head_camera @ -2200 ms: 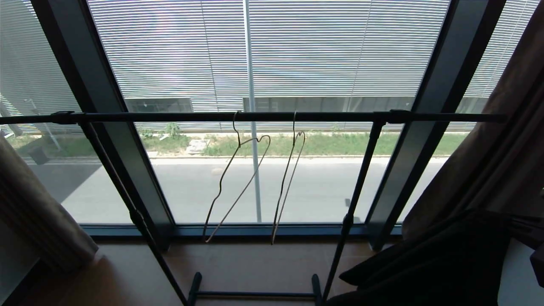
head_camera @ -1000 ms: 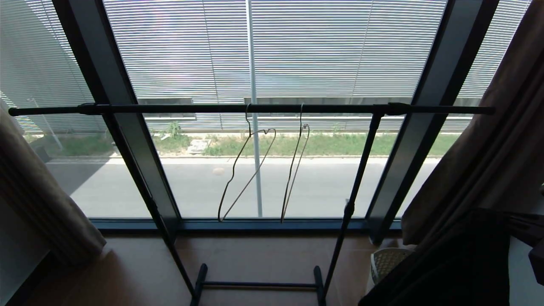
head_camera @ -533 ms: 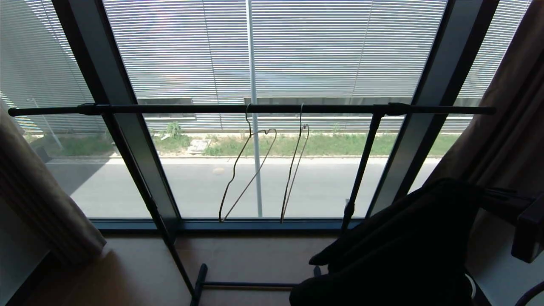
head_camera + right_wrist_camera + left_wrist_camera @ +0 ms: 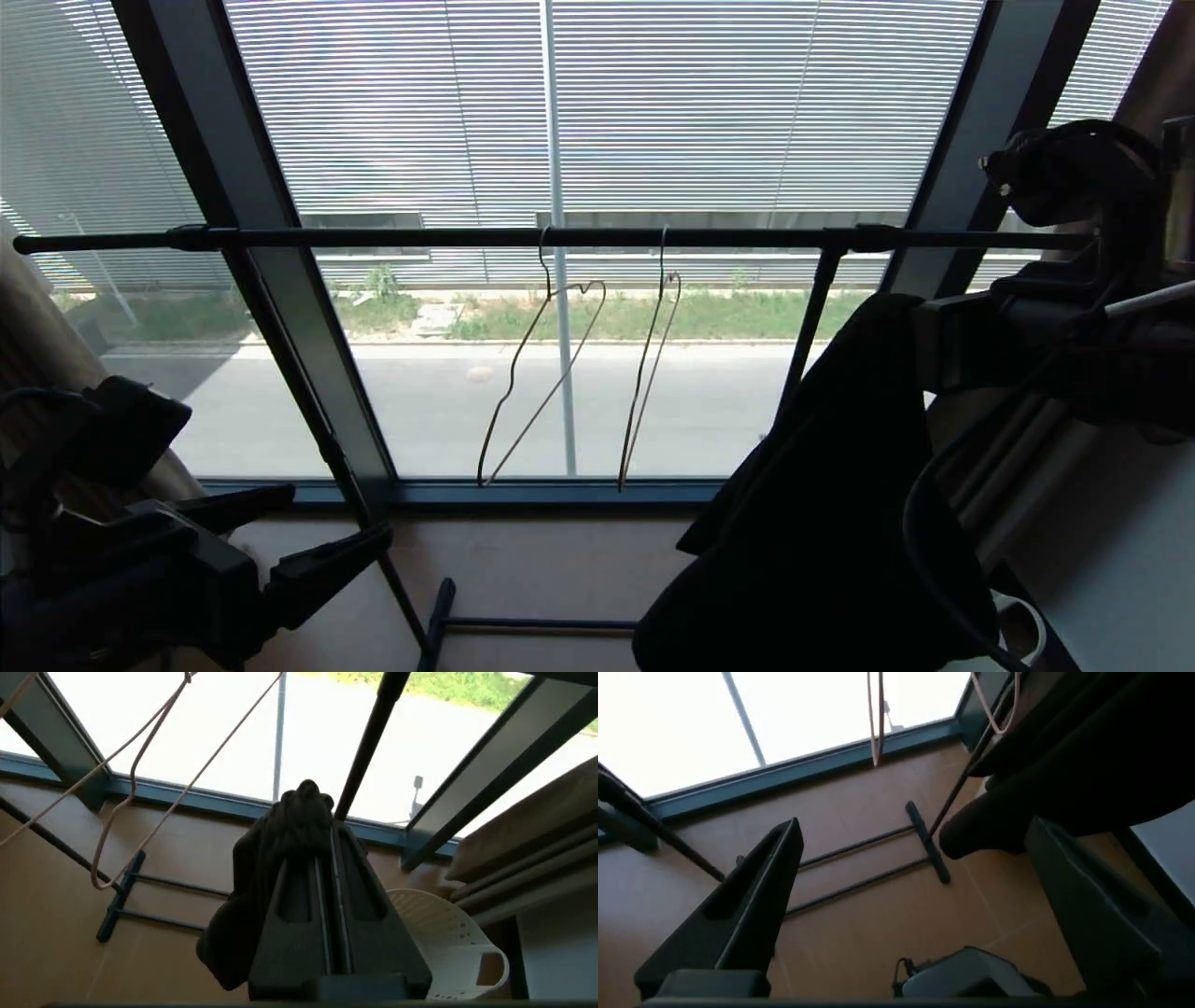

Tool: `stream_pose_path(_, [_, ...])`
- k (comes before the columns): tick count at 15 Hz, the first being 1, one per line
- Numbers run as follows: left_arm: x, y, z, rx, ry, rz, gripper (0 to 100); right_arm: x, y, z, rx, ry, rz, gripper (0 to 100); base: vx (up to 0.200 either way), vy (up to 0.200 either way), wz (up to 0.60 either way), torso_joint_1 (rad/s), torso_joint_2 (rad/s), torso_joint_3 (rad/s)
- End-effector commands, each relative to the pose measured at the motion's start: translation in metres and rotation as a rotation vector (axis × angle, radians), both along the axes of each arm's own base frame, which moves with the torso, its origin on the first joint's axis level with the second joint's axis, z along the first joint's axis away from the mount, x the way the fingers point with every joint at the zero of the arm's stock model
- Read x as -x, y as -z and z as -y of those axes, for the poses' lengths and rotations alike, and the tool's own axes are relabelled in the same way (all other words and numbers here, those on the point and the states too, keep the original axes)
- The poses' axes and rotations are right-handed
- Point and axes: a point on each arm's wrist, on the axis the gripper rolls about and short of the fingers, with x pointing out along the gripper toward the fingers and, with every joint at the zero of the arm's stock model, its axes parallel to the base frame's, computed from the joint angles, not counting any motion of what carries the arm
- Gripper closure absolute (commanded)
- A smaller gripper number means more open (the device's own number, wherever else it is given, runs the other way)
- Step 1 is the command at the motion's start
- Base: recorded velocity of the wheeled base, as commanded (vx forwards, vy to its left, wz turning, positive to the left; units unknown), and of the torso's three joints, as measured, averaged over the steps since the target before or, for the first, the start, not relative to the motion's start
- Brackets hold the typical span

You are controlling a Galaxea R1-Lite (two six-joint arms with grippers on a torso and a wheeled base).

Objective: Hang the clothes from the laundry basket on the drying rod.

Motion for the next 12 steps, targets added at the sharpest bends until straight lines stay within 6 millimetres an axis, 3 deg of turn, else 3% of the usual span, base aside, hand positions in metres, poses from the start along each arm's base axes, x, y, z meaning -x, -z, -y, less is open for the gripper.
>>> stream_pose_path(1, [-0.046, 0.012, 0.065, -0.014, 0.139, -0.086, 0, -0.026, 0.006, -0.026, -0.011, 0.053, -0.016, 100, 0.000, 0.000, 0.00, 0.000, 0.00, 0.000])
stream_pose_path(2, [-0.052, 0.014, 0.084, -0.020, 0.173, -0.081, 0, -0.027, 0.006, -0.031, -0.035, 0.081, -0.010, 100, 0.000, 0.000, 0.00, 0.000, 0.00, 0.000])
stream_pose_path(3, [-0.052, 0.014, 0.084, -0.020, 0.173, -0.081, 0, -0.027, 0.006, -0.031, -0.037, 0.082, -0.010, 100, 0.000, 0.000, 0.00, 0.000, 0.00, 0.000])
stream_pose_path(4, [-0.059, 0.018, 0.110, -0.008, 0.191, -0.075, 0, -0.022, 0.003, -0.037, -0.100, 0.089, 0.000, 100, 0.000, 0.000, 0.00, 0.000, 0.00, 0.000])
stream_pose_path(7, [-0.078, 0.023, 0.148, 0.011, 0.177, -0.056, 0, -0.016, -0.002, -0.053, -0.172, 0.096, 0.018, 100, 0.000, 0.000, 0.00, 0.000, 0.00, 0.000])
stream_pose_path(12, [-0.083, 0.020, 0.216, 0.063, 0.220, -0.028, 0, -0.012, -0.002, -0.061, -0.176, 0.083, 0.021, 100, 0.000, 0.000, 0.00, 0.000, 0.00, 0.000])
